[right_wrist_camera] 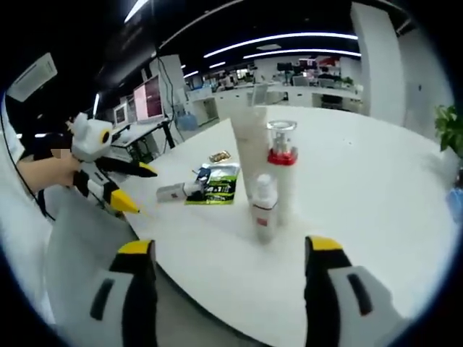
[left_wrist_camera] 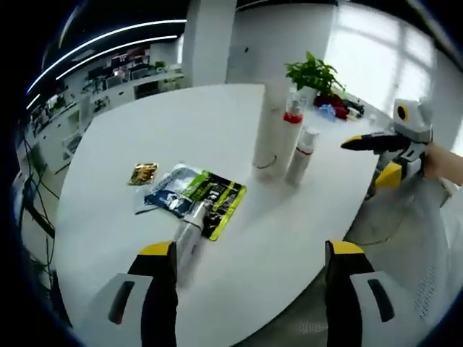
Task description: Arrange the skincare products in the storage area until every visible bottle or jar stands upright without overlapping.
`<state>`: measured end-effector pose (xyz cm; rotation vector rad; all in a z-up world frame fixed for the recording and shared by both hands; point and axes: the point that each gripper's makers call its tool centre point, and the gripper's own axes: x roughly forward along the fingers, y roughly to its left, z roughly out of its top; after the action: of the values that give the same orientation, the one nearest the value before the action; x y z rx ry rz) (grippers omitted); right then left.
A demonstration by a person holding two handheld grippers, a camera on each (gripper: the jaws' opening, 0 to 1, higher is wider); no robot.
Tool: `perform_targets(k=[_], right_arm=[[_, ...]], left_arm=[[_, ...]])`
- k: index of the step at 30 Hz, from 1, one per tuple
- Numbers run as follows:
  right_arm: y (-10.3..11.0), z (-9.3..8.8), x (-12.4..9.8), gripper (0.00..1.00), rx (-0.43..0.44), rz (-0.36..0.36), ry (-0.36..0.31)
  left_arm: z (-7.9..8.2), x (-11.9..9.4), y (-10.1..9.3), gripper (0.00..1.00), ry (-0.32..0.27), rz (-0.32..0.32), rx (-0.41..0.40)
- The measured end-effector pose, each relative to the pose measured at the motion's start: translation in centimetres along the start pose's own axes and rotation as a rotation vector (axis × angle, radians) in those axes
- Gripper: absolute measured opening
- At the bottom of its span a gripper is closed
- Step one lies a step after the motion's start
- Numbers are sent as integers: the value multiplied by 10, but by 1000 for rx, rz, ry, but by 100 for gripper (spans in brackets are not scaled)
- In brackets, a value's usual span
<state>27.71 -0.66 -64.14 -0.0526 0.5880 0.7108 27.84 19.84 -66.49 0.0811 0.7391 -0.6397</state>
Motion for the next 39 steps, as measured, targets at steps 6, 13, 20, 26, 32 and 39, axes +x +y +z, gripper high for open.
perform_targets(k=[6, 13, 20, 26, 32, 39], right_arm=[[-3, 2, -8, 85, 6, -11, -16], [-6, -2, -12, 85, 15, -26, -17], [-8, -2, -14, 84, 19, -35, -21], [-7, 1, -14, 84, 15, -36, -27], [-6, -1, -15, 83, 26, -44, -24], [-6, 3, -15, 82, 36, -54, -35]], left_arm=[[-6, -6, 5, 85, 4, 18, -18], [-4, -10, 5, 86, 1, 25, -15], [-3, -9, 7, 85, 7, 26, -5], [-14, -5, 22, 82, 87, 56, 18], [-22, 3, 35, 78, 172, 59, 52], [-29, 19, 53, 69, 287, 59, 135]])
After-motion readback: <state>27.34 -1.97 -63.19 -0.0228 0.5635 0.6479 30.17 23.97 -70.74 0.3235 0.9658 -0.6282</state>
